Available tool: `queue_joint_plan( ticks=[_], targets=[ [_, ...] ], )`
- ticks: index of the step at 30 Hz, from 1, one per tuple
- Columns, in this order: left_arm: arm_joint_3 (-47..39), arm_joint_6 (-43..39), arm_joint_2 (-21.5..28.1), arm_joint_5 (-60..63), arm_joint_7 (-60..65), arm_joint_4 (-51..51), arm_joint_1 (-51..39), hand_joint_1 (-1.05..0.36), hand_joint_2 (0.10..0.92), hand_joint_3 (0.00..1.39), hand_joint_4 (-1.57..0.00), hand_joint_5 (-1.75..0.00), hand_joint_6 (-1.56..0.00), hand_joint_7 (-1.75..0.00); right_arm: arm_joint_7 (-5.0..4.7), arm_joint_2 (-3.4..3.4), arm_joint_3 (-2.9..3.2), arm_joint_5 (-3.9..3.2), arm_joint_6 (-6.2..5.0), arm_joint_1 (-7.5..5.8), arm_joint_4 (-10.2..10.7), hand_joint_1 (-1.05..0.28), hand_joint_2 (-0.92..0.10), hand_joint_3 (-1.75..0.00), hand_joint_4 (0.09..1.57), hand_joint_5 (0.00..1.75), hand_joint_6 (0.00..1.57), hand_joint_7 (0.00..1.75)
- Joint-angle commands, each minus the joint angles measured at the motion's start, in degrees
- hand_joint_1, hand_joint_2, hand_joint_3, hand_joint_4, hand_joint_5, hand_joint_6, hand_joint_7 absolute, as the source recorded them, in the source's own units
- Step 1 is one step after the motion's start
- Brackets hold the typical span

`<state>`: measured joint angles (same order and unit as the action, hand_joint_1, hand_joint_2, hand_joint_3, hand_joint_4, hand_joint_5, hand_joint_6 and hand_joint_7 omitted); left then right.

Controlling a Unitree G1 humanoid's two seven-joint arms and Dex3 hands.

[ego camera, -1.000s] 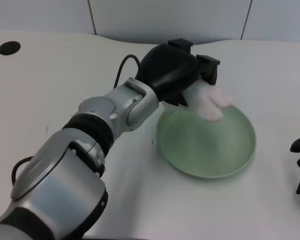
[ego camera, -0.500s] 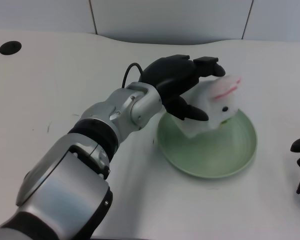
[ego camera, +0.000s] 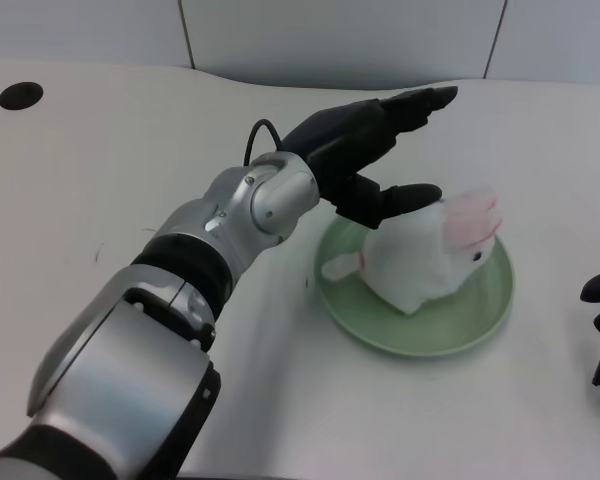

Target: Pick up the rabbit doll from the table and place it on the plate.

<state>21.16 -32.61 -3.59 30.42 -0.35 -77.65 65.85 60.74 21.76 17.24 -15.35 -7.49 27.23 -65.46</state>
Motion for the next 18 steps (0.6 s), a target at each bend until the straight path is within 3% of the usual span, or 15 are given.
queue_joint_plan(
  ticks=[1,5,10,14,18],
  targets=[
    [-2.47,-1.90,3.09,-2.68,-3.21,0.67,-0.88,-1.05,0.921,0.90,0.00,0.00,0.00,0.00,0.04,0.29,0.49,-0.70,-0.41,-0.80,-0.01,-0.40,-0.92,-0.17,1.46,1.75,1.19,1.75],
    [-4.72,-4.09,6.70,-5.02,-6.27,1.47,-1.58,-1.05,0.921,0.88,0.00,0.00,0.00,0.00,-0.19,0.63,0.09,-0.19,-0.62,-0.66,-0.03,-0.41,-0.92,-0.18,1.48,1.75,1.24,1.75],
    [-9.08,-7.91,10.82,-9.98,-11.51,2.31,-3.92,-1.05,0.921,0.84,0.00,0.00,0.00,0.00,0.57,0.81,0.55,-0.73,0.08,-0.47,-0.54,-0.39,-0.92,-0.16,1.50,1.75,1.25,1.75],
    [-17.21,-8.42,11.90,-20.40,-23.57,2.94,-7.08,-1.05,0.921,0.81,0.00,0.00,0.00,0.00,1.21,0.86,0.83,-1.06,1.12,-0.16,-0.97,-0.38,-0.92,-0.13,1.50,1.75,1.22,1.75],
    [-24.37,-3.40,11.91,-29.43,-34.22,3.58,-9.54,-1.05,0.921,0.81,0.00,0.00,0.00,0.00,1.26,0.88,0.50,-0.57,-0.12,-0.24,-0.79,-0.39,-0.92,-0.15,1.52,1.75,1.24,1.75]
  ],
)
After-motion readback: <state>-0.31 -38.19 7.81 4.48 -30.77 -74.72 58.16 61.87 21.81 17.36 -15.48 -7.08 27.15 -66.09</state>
